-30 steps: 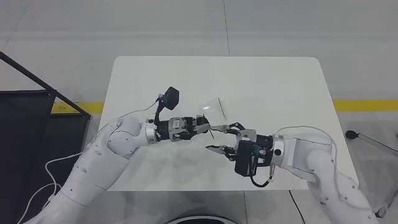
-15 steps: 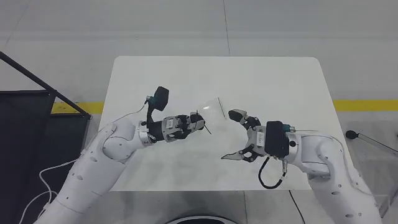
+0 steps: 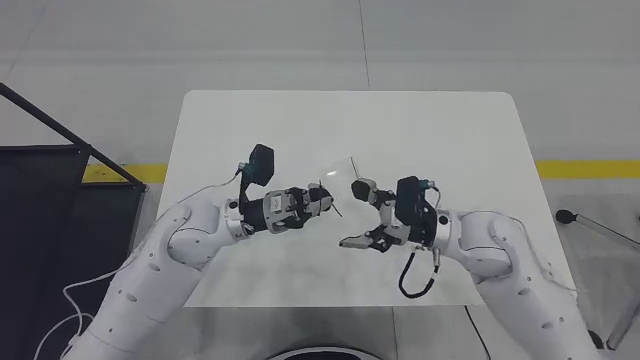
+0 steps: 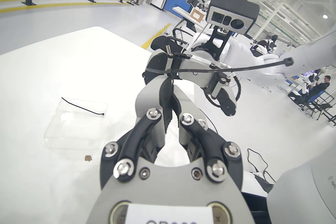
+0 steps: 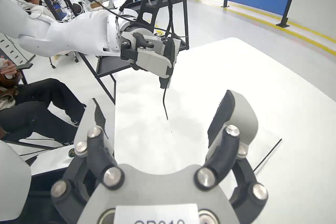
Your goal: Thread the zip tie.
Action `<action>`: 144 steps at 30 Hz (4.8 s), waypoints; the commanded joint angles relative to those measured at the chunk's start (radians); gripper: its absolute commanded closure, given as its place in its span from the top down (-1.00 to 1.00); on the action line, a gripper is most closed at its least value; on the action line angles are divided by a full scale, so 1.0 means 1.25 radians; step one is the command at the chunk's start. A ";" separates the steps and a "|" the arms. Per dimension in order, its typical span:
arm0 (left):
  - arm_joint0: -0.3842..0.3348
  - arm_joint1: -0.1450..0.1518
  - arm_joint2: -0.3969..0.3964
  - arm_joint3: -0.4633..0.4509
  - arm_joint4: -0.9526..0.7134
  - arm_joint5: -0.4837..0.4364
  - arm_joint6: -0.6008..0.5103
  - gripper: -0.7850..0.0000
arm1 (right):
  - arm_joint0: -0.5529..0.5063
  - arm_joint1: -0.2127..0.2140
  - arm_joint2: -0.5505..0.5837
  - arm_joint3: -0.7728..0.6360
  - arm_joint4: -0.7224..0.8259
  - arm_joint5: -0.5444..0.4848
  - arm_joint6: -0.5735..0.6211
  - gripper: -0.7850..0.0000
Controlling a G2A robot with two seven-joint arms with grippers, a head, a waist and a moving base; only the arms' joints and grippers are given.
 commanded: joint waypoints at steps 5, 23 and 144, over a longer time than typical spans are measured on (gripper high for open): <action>0.001 -0.003 0.001 0.005 0.021 -0.005 0.025 -1.00 | 0.034 -0.004 -0.028 0.017 0.051 0.012 0.070 -0.11; 0.006 -0.007 -0.007 0.008 0.040 -0.017 0.045 -1.00 | 0.061 -0.009 -0.048 0.032 0.088 0.025 0.119 -0.76; -0.110 0.057 0.046 0.185 -0.639 -0.116 -0.336 -1.00 | 0.120 0.166 -0.168 -0.053 0.152 -0.105 -0.219 -1.00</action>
